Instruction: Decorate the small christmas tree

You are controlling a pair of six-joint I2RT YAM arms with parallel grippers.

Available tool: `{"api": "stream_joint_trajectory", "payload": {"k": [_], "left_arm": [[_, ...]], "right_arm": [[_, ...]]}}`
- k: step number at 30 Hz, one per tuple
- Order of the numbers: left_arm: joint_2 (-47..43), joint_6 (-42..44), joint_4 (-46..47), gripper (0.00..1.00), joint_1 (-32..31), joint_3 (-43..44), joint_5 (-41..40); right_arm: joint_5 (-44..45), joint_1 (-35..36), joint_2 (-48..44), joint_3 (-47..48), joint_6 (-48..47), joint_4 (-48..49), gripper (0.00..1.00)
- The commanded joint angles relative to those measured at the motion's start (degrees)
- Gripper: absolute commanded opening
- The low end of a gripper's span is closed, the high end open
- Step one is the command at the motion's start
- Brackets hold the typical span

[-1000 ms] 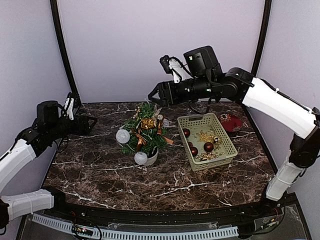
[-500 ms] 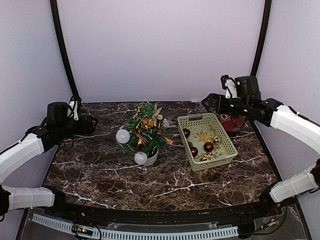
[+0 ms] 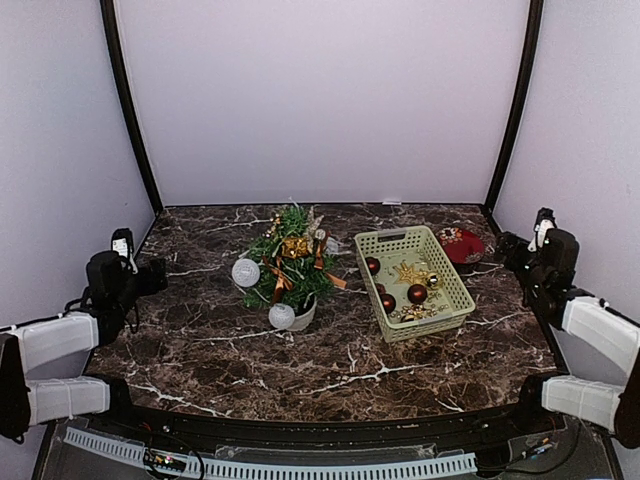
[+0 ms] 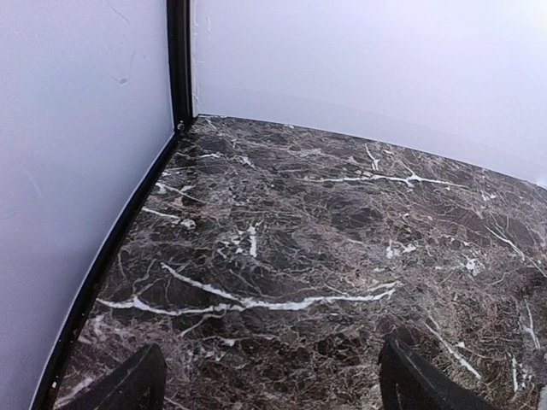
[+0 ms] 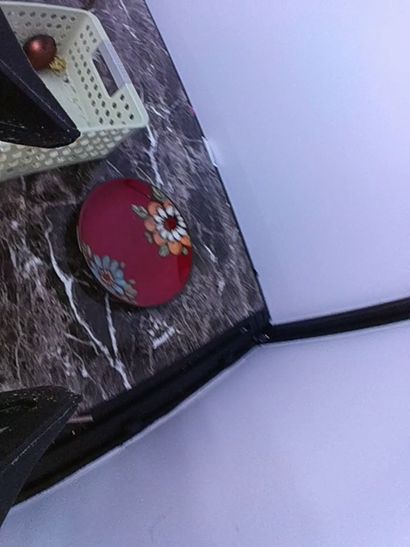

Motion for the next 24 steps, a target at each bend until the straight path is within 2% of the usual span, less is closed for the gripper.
{"api": "stream_joint_trajectory", "payload": {"k": [1, 5, 7, 19, 24], "left_arm": [[-3.6, 5.4, 15.5, 0.92, 0.0, -7.2, -9.0], [-3.5, 6.7, 20.6, 0.95, 0.0, -10.3, -13.8], [-3.7, 5.3, 20.1, 0.95, 0.0, -9.7, -11.5], [2.2, 5.6, 19.6, 0.97, 0.0, -7.6, -7.9], [2.6, 4.5, 19.8, 0.98, 0.0, -7.3, -9.7]], "right_arm": [[13.3, -0.6, -3.5, -10.1, -4.4, 22.3, 0.99], [15.8, -0.6, -2.4, -16.9, -6.7, 32.5, 0.99], [15.1, -0.7, -1.7, -19.0, -7.6, 37.8, 0.99], [13.5, -0.6, -0.1, -18.8, -9.0, 37.7, 0.98], [13.3, -0.6, 0.4, -18.9, -8.6, 38.1, 0.99]]}}
